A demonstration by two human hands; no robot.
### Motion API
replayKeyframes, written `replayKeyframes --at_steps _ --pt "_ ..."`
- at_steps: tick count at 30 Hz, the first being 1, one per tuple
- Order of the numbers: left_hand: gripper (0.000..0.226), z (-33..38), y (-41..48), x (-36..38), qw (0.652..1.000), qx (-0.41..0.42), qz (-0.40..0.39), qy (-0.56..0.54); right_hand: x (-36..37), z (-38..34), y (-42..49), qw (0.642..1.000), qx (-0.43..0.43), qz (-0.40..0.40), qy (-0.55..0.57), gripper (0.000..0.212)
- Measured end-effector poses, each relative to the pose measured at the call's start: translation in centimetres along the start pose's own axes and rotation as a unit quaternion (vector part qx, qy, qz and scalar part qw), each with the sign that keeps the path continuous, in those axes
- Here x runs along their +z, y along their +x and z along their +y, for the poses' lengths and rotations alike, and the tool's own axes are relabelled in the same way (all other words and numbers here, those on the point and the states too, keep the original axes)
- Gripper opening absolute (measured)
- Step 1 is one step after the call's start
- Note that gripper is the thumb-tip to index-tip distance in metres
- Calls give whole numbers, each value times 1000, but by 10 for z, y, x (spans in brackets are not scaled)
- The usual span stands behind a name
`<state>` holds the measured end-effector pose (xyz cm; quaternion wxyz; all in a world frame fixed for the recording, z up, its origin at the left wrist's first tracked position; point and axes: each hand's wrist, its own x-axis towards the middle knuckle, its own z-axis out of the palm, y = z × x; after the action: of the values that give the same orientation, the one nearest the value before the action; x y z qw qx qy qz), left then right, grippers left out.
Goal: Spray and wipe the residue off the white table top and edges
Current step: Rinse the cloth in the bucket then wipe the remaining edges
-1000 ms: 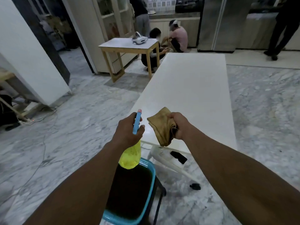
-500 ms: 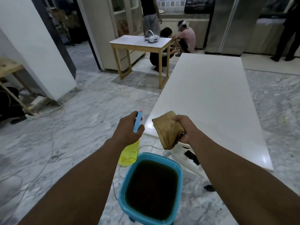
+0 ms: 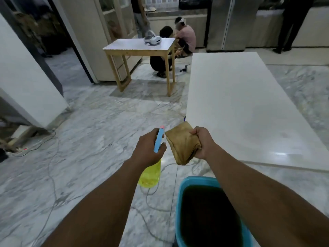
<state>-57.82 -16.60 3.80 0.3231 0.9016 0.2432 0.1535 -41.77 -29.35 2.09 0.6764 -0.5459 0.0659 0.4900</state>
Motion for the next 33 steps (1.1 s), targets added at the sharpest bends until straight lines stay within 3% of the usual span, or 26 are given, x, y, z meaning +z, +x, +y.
replayKeyframes --at_steps 9,13,24,33 --pt "20 -112 27 -102 998 -7 -57 10 127 47 36 999 4 28 43 48" --pt "20 -133 50 -122 999 14 -42 0 151 34 46 998 -36 29 46 29" --pt "27 -129 135 -107 990 70 -119 -36 139 -7 88 989 -73 94 82 52" --pt "15 -85 280 -29 969 159 -186 -19 76 -79 164 970 -104 141 167 36"
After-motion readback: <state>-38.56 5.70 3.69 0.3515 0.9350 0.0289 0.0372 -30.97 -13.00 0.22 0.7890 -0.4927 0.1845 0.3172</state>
